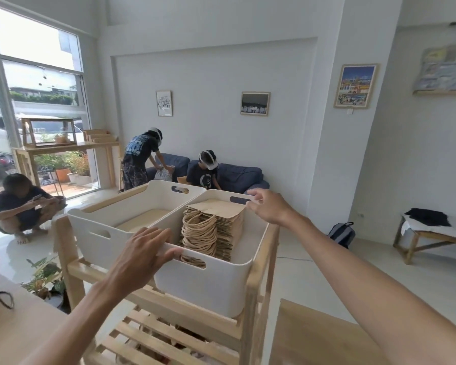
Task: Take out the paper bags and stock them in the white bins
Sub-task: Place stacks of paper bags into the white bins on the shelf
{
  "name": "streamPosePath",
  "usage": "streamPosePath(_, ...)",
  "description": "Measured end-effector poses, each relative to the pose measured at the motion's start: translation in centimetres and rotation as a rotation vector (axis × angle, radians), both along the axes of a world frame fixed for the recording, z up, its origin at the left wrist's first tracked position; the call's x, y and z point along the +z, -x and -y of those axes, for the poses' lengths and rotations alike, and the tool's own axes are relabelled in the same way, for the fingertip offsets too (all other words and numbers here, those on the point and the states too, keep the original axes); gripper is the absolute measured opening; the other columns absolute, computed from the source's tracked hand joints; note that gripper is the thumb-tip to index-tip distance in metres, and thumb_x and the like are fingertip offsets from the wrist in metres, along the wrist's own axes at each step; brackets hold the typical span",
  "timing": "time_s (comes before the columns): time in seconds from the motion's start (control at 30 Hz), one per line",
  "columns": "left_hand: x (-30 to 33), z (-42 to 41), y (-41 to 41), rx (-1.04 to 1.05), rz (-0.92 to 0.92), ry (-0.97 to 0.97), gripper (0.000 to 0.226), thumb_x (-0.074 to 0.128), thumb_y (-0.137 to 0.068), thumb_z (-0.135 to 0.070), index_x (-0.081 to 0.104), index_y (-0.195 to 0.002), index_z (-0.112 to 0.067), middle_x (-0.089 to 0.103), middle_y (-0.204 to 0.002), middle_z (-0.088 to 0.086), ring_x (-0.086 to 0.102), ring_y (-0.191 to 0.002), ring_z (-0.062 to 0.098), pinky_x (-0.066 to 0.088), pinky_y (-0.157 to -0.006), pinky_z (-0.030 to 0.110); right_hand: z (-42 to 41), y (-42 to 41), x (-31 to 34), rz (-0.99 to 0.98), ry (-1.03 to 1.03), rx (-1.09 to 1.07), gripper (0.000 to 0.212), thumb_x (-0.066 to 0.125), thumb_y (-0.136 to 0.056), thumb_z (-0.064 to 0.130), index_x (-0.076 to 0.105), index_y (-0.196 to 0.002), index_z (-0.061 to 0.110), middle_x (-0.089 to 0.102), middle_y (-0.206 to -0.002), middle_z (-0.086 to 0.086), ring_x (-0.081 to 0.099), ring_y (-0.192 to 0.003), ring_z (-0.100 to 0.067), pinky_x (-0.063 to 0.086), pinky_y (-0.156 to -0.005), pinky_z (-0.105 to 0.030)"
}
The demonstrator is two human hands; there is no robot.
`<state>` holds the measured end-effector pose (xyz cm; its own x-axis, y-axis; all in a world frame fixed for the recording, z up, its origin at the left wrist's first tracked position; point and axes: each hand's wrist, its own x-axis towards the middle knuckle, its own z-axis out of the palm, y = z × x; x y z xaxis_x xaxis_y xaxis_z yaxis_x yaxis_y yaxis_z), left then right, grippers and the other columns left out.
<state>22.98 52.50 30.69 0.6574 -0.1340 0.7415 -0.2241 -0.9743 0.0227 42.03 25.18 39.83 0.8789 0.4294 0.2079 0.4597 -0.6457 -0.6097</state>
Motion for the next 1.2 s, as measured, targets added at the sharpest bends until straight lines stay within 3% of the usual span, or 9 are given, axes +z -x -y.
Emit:
streamPosePath(0.17, 2.4, 3.2, 1.2, 0.012, -0.099, 0.118, 0.055, 0.027, -0.091, -0.082, 0.047, -0.107, -0.032, 0.063, -0.103, -0.011, 0.059, -0.079, 0.002, 0.044, -0.063, 0.02, 10.2, 2.5, -1.0, 0.015, 0.053, -0.076, 0.042, 0.06, -0.097, 0.03, 0.061, -0.139, 0.023, 0.063, -0.111, -0.002, 0.062, -0.112, -0.024, 0.048, -0.091, -0.03)
streamPosePath(0.3, 4.7, 10.9, 0.9, -0.038, -0.108, 0.048, 0.062, 0.033, -0.094, -0.078, 0.047, -0.129, -0.028, 0.058, -0.135, -0.002, 0.054, -0.109, 0.01, 0.049, -0.082, 0.032, 18.8, 5.1, -3.1, -0.081, 0.054, -0.184, 0.047, 0.062, -0.096, 0.035, 0.058, -0.142, 0.023, 0.065, -0.132, -0.01, 0.061, -0.119, -0.026, 0.039, -0.089, -0.026)
streamPosePath(0.47, 4.4, 23.1, 1.3, -0.136, -0.266, 0.008, 0.065, 0.031, -0.094, -0.078, 0.048, -0.134, -0.03, 0.056, -0.14, -0.004, 0.054, -0.126, 0.018, 0.049, -0.098, 0.041, 27.6, 10.5, -6.3, -0.2, 0.1, -0.265, 0.048, 0.063, -0.092, 0.033, 0.06, -0.139, 0.022, 0.064, -0.137, -0.012, 0.061, -0.121, -0.028, 0.048, -0.102, -0.034)
streamPosePath(0.6, -0.1, 31.5, 2.4, -0.187, -0.396, 0.102, 0.071, 0.029, -0.095, -0.075, 0.051, -0.136, -0.021, 0.055, -0.142, 0.0, 0.052, -0.13, 0.022, 0.047, -0.102, 0.042, 32.8, 15.1, -10.0, -0.292, 0.087, -0.332, 0.058, 0.063, -0.093, 0.036, 0.052, -0.148, 0.021, 0.056, -0.146, -0.011, 0.054, -0.132, -0.028, 0.043, -0.102, -0.032)
streamPosePath(0.7, -4.6, 36.1, 4.0, -0.171, -0.533, 0.087, 0.069, 0.031, -0.097, -0.071, 0.051, -0.138, -0.019, 0.056, -0.143, 0.003, 0.055, -0.129, 0.023, 0.047, -0.105, 0.044, 35.2, 17.9, -13.6, -0.35, 0.031, -0.355, 0.054, 0.062, -0.096, 0.034, 0.054, -0.146, 0.018, 0.061, -0.135, -0.011, 0.06, -0.12, -0.025, 0.045, -0.098, -0.033)
streamPosePath(0.8, -9.2, 37.8, 6.0, -0.092, -0.656, 0.093, 0.065, 0.033, -0.099, -0.068, 0.052, -0.137, -0.02, 0.054, -0.145, 0.004, 0.054, -0.129, 0.024, 0.045, -0.106, 0.045, 36.2, 20.4, -17.3, -0.446, -0.065, -0.346, 0.045, 0.059, -0.098, 0.027, 0.058, -0.142, 0.016, 0.061, -0.138, -0.009, 0.066, -0.116, -0.027, 0.053, -0.096, -0.04)
streamPosePath(0.93, -14.5, 37.6, 7.5, -0.03, -0.877, 0.347, 0.064, 0.037, -0.101, -0.063, 0.05, -0.14, -0.014, 0.047, -0.152, 0.009, 0.05, -0.135, 0.027, 0.04, -0.109, 0.042, 36.5, 22.2, -22.0, -0.516, -0.207, -0.358, 0.043, 0.053, -0.101, 0.018, 0.057, -0.143, 0.014, 0.065, -0.134, -0.01, 0.073, -0.099, -0.021, 0.059, -0.086, -0.039)
streamPosePath(1.07, -18.6, 36.3, 7.9, 0.058, -0.966, 0.385, 0.07, 0.036, -0.101, -0.065, 0.045, -0.144, -0.01, 0.045, -0.154, 0.011, 0.045, -0.139, 0.03, 0.037, -0.11, 0.044, 35.7, 23.0, -26.4, -0.66, -0.222, -0.4, 0.042, 0.047, -0.104, 0.018, 0.055, -0.145, 0.009, 0.068, -0.124, -0.014, 0.067, -0.115, -0.032, 0.055, -0.099, -0.049)
streamPosePath(1.2, -22.2, 35.1, 7.8, 0.131, -1.028, 0.414, 0.073, 0.036, -0.1, -0.065, 0.04, -0.148, -0.01, 0.045, -0.154, 0.015, 0.043, -0.141, 0.034, 0.034, -0.112, 0.046, 34.7, 23.1, -29.7, -0.764, -0.091, -0.424, 0.046, 0.035, -0.102, 0.006, 0.055, -0.142, 0.003, 0.064, -0.128, -0.015, 0.061, -0.125, -0.035, 0.051, -0.107, -0.047)
